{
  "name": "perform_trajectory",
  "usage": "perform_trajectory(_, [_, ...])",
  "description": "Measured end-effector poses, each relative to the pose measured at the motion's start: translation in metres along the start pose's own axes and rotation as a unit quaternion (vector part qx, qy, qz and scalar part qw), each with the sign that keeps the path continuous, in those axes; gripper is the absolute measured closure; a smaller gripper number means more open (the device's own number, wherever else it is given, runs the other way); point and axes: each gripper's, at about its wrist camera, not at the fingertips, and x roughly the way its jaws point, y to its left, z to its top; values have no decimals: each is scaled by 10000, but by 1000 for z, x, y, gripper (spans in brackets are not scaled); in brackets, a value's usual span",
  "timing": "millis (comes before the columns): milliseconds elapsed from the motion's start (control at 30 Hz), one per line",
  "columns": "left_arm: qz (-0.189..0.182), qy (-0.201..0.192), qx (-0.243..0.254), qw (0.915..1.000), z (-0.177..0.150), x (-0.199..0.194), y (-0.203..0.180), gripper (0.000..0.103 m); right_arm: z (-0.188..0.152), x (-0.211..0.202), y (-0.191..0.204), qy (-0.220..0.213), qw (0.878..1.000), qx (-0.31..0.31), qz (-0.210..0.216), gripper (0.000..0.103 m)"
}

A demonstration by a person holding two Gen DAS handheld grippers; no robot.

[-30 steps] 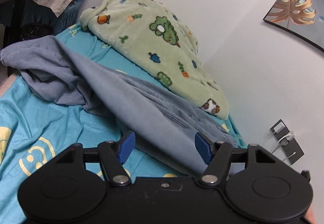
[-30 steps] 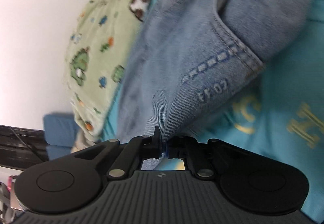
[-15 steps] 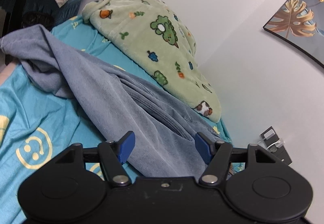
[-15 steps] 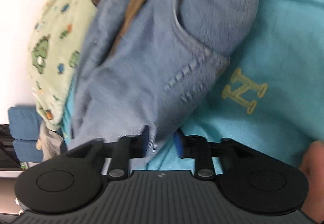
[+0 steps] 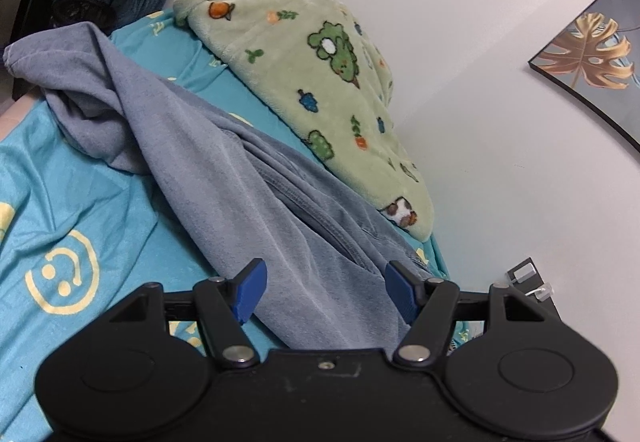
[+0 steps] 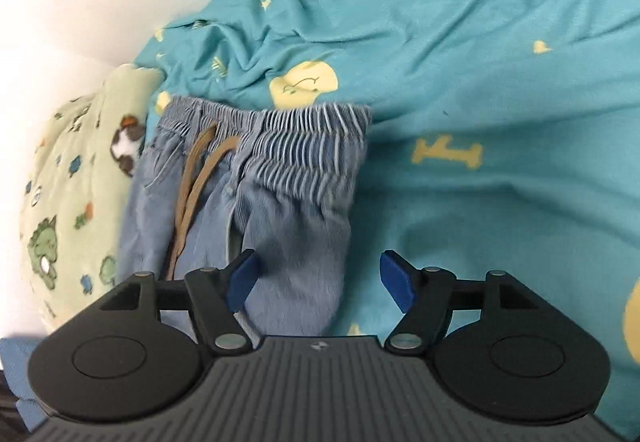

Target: Fold clothes

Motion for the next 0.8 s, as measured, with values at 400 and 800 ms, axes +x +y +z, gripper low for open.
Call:
perform_trajectory(400, [339,-57,-264,9991,1,4,15,41,20,-19,45,-1233,9839,-976,852,93])
perform_trajectory(800, [516,37,-192,9985,0,15,17,41,46,10,30,-1160,9863,-1167,87,95])
